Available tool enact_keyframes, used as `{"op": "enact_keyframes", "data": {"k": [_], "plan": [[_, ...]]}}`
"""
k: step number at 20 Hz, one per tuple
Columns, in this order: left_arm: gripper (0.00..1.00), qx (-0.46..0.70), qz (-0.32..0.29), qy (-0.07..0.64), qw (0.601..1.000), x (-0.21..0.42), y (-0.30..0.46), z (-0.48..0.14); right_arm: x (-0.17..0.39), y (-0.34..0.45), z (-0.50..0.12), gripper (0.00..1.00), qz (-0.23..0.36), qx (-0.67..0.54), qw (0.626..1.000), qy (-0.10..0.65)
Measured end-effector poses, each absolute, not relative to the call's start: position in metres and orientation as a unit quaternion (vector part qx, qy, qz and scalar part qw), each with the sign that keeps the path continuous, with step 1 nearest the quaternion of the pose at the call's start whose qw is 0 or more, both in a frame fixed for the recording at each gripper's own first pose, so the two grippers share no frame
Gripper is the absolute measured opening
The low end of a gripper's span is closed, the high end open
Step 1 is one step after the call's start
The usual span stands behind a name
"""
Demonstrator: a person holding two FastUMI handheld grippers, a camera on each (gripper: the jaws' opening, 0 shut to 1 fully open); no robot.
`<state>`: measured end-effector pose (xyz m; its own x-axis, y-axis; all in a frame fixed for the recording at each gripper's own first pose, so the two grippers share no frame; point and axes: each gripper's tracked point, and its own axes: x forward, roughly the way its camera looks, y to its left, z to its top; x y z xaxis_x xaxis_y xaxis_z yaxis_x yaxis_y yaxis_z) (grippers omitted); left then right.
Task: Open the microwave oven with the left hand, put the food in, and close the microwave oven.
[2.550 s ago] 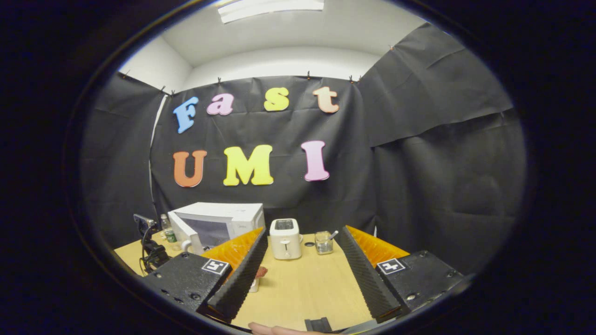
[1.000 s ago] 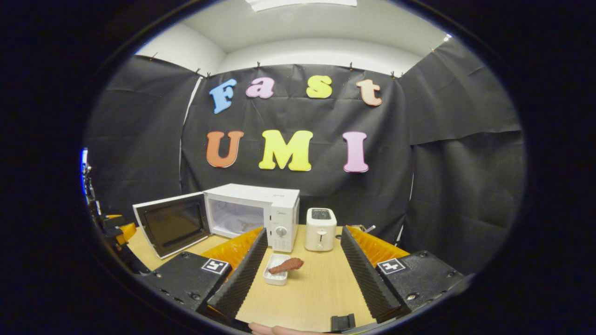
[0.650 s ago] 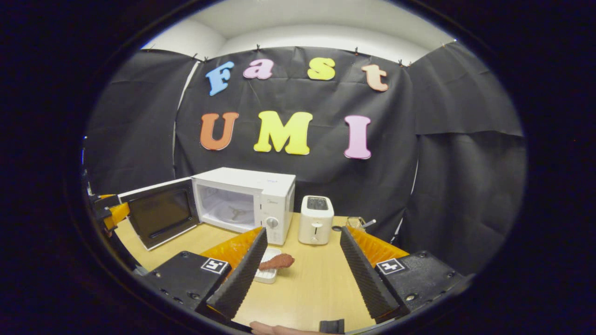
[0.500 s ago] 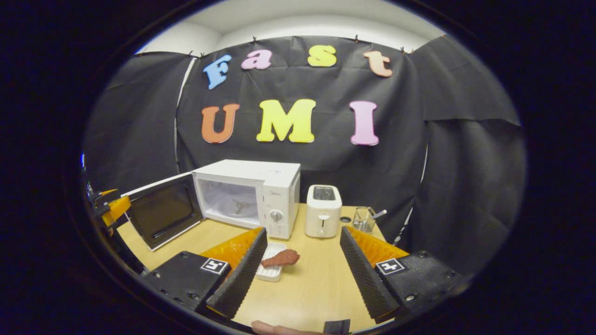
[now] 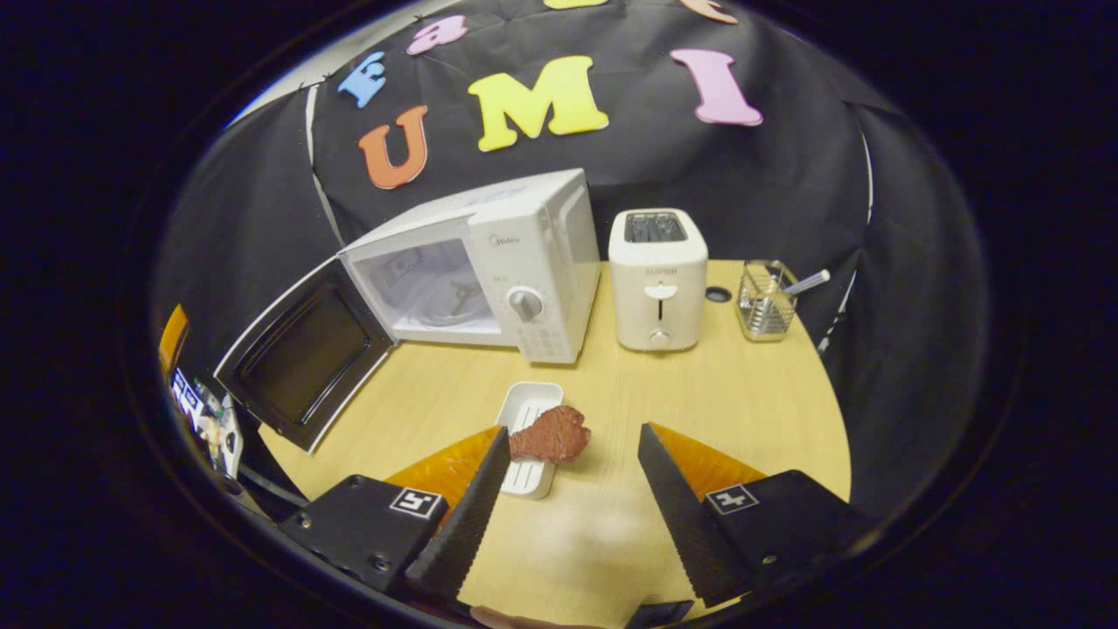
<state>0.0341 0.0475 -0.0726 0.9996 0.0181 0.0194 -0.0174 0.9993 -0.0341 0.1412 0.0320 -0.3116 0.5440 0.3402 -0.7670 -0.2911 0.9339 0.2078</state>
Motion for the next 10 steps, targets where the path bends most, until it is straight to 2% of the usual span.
{"op": "enact_keyframes", "data": {"k": [4, 5, 6, 7, 8, 9, 10], "plan": [[0.92, -0.022, -0.008, -0.003, 1.000, 0.032, 0.039, -0.079, 0.159, 0.038, -0.347, 0.92, 0.197, 0.087, 0.837, 0.503], [0.92, -0.018, -0.008, 0.001, 1.000, 0.032, 0.039, -0.082, 0.163, 0.037, -0.354, 0.84, 0.193, 0.105, 0.831, 0.512], [0.92, -0.013, -0.007, 0.005, 1.000, 0.032, 0.038, -0.083, 0.165, 0.042, -0.360, 0.82, 0.203, 0.124, 0.820, 0.521], [0.92, -0.010, -0.005, 0.007, 1.000, 0.033, 0.038, -0.084, 0.162, 0.048, -0.366, 0.64, 0.215, 0.147, 0.805, 0.533], [0.92, -0.006, -0.007, 0.012, 1.000, 0.033, 0.037, -0.087, 0.162, 0.055, -0.369, 0.61, 0.227, 0.172, 0.792, 0.540], [0.92, -0.003, -0.010, 0.016, 1.000, 0.032, 0.032, -0.090, 0.162, 0.061, -0.371, 0.77, 0.238, 0.193, 0.781, 0.544], [0.92, 0.000, -0.011, 0.019, 1.000, 0.032, 0.031, -0.092, 0.160, 0.065, -0.374, 0.43, 0.249, 0.202, 0.774, 0.546]]}}
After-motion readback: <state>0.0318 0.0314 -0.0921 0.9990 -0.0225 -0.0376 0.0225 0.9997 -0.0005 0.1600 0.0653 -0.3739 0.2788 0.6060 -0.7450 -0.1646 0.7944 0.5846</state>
